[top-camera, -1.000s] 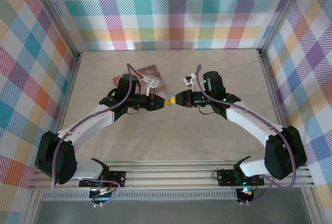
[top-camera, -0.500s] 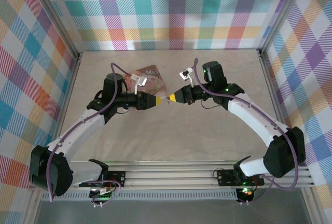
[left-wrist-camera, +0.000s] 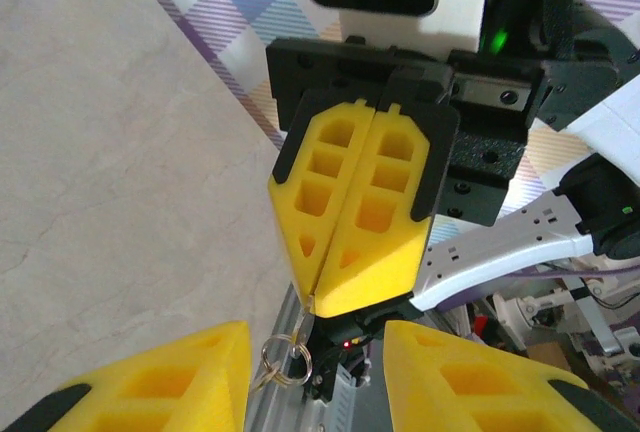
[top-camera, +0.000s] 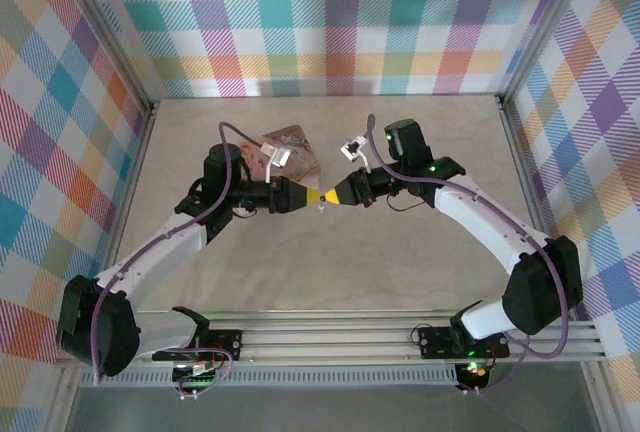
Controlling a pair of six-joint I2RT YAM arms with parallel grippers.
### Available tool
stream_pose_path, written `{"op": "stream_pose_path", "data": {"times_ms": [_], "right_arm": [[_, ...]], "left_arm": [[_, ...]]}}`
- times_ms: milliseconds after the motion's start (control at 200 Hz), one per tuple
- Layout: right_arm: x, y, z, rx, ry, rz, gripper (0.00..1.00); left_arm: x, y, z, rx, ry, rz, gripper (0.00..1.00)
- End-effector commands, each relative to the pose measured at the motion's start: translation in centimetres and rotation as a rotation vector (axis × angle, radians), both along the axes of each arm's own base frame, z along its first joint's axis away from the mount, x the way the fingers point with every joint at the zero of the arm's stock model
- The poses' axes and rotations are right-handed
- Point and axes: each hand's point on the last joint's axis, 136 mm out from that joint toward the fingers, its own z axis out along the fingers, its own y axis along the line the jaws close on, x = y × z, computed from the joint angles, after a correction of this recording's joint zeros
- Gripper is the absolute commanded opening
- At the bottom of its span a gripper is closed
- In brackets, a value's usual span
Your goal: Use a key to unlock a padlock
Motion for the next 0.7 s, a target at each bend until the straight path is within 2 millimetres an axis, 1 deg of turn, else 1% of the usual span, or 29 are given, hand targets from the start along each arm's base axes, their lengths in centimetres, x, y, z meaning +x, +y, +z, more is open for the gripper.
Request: {"op": "stream_pose_path", "data": {"times_ms": [0, 85, 180, 260, 340, 475, 640, 695], "right_arm": [[-0.68, 0.21, 1.08, 0.035, -0.026, 0.046, 0.00], [-0.67, 0.18, 1.16, 0.037, -0.028, 0.045, 0.00], [-0.71, 0.19, 1.15, 0.036, -0.028, 0.046, 0.00], [-0.63, 0.22, 1.16, 0.037, -0.028, 0.044, 0.00], [-0.58, 0.24, 1.21, 0.040, -0.028, 0.043, 0.00], [-0.57, 0.37, 1.32, 0.050, -0.021, 0.048, 0.00], [-0.38, 0.49, 1.24, 0.051, -0.012, 0.047, 0.00], [-0.22, 0.53, 1.19, 0.049, -0.009, 0.041, 0.00]], "left_arm": [[-0.54, -0.88, 0.14, -0.018, -0.014, -0.043, 0.38], [-0.56, -1.12, -0.17, -0.014, -0.005, -0.049, 0.36], [-0.61, -1.14, -0.35, -0.009, -0.003, -0.055, 0.30], [-0.62, -1.14, -0.44, -0.003, -0.001, -0.057, 0.24], [-0.61, -1.16, -0.65, 0.002, 0.004, -0.060, 0.20], [-0.70, -1.32, -0.68, 0.001, 0.006, -0.072, 0.18], [-0.84, -1.45, -0.68, 0.001, 0.008, -0.094, 0.00], [-0.93, -1.46, -0.74, 0.006, 0.008, -0.100, 0.00]]}}
